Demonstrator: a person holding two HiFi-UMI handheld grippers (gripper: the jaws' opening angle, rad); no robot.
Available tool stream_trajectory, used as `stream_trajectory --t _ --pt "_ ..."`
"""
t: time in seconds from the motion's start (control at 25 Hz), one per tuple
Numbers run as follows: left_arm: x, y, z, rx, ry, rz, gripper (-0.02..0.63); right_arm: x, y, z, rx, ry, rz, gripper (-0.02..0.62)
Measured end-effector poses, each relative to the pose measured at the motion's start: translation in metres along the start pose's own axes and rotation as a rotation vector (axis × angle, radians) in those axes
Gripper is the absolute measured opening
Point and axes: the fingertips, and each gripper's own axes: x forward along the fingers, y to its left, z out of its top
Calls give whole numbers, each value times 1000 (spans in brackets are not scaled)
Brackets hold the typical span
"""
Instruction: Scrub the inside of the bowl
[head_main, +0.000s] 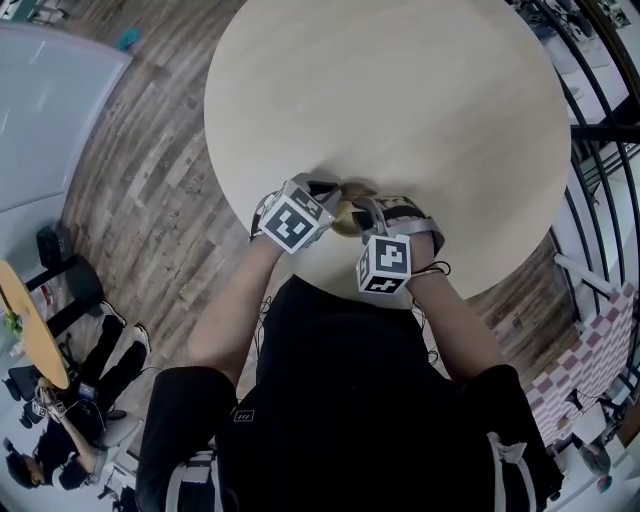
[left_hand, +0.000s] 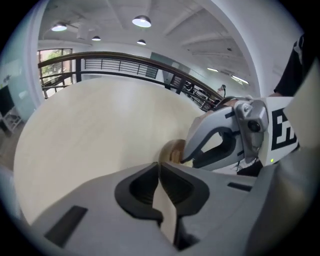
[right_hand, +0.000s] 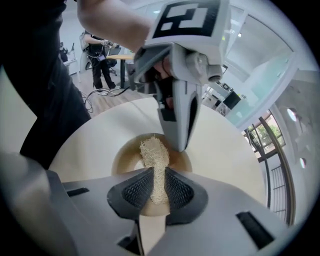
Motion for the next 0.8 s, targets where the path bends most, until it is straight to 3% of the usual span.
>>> stream_trajectory --t 0.24,0.52,0.68,0.8 --pt "-9 12 -1 -282 -149 95 18 -2 -23 5 113 -18 -108 75" --pt "-7 19 3 -217 -114 174 17 -36 -9 16 134 -102 -68 75" --pt "-4 21 5 -204 -108 202 18 -24 7 23 105 -115 15 75" --pt "-3 21 4 -200 -102 207 22 -12 7 19 110 -102 32 75"
